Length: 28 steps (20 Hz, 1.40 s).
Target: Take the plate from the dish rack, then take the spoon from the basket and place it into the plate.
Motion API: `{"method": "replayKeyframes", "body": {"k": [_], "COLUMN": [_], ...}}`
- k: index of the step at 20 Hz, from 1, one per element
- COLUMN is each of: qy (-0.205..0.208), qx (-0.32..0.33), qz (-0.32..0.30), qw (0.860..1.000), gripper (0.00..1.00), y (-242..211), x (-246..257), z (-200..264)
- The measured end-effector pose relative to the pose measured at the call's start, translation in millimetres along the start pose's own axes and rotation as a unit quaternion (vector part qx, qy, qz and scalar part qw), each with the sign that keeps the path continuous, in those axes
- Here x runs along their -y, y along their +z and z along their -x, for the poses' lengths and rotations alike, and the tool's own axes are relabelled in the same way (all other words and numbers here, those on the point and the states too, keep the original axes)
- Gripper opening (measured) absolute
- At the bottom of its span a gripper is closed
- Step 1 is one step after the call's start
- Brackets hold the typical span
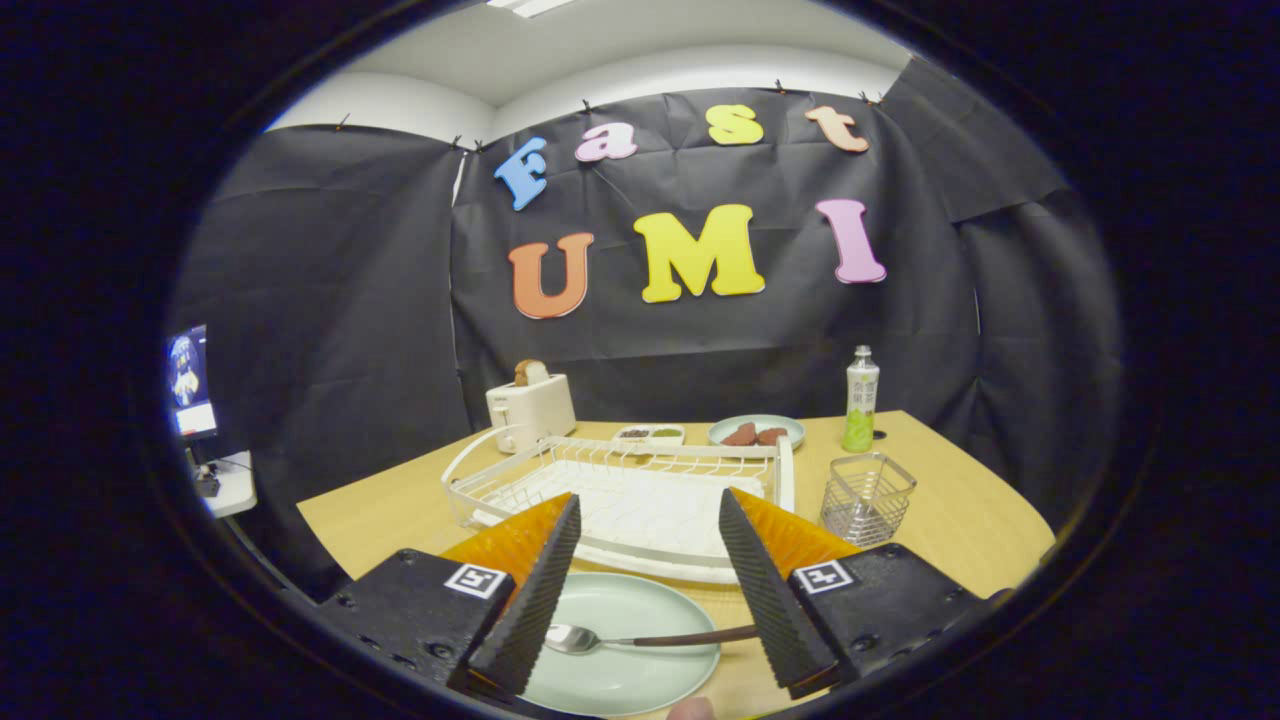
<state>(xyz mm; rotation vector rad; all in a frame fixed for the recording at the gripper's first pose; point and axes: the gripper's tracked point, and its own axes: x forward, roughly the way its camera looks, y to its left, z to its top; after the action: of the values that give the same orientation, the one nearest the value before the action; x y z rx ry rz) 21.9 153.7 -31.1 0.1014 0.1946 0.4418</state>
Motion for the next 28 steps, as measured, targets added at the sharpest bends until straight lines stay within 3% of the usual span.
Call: {"method": "replayKeyframes", "body": {"k": [2,8,12,17,21,28], "qy": [-0.020,-0.115,-0.152,-0.145,-0.128,-0.130], "qx": [0.017,0.067,0.114,0.141,0.127,0.138], "qz": [0.017,0.034,0.025,0.025,0.011,0.014], "qw": [1.000,0.991,0.981,0.979,0.984,0.982], "gripper": [1.00,1.00,1.00,1.00,1.00,1.00], "y": [8,36,55,54,37,41], "x": [3,20,4,-29,-51,-60], "z": [4,19,33,39,31,22]}}
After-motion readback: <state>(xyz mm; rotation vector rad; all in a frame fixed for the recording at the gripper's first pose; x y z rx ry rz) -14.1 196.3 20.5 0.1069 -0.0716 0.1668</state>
